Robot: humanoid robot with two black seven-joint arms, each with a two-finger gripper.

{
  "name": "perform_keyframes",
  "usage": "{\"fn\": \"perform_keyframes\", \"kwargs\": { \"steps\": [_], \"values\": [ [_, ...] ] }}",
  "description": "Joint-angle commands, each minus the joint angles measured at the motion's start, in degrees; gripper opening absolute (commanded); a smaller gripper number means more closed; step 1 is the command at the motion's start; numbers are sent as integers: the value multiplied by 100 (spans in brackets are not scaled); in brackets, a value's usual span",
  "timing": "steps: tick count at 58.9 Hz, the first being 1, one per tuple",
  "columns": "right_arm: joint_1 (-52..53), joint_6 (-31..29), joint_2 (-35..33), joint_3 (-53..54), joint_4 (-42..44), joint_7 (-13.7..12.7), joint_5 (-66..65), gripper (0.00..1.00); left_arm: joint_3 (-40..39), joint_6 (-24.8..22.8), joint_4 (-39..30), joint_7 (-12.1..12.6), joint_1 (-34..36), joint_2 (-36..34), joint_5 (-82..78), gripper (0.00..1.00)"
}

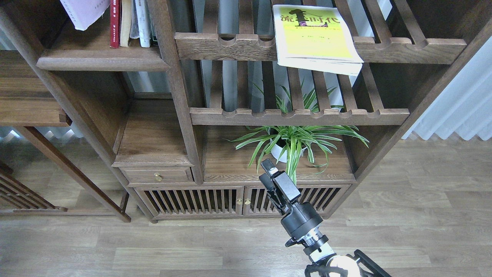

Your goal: Organize books on shelf

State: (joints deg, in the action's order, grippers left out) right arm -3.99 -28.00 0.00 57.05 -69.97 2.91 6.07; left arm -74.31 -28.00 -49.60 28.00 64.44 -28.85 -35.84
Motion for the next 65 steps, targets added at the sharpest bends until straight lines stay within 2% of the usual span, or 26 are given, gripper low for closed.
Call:
{"fn": "perform_keyframes", "kwargs": {
  "steps": [1,16,65],
  "values": [
    [-6,0,0,-1,-8,0,0,98,-5,0,152,0,16,204,-177,2],
    [-14,0,0,8,-8,8,0,98,-22,0,354,0,200,775,-502,1],
    [-41,0,0,8,-17,8,9,98,-154,0,442,-32,200,784,-1382,0]
  ]
}}
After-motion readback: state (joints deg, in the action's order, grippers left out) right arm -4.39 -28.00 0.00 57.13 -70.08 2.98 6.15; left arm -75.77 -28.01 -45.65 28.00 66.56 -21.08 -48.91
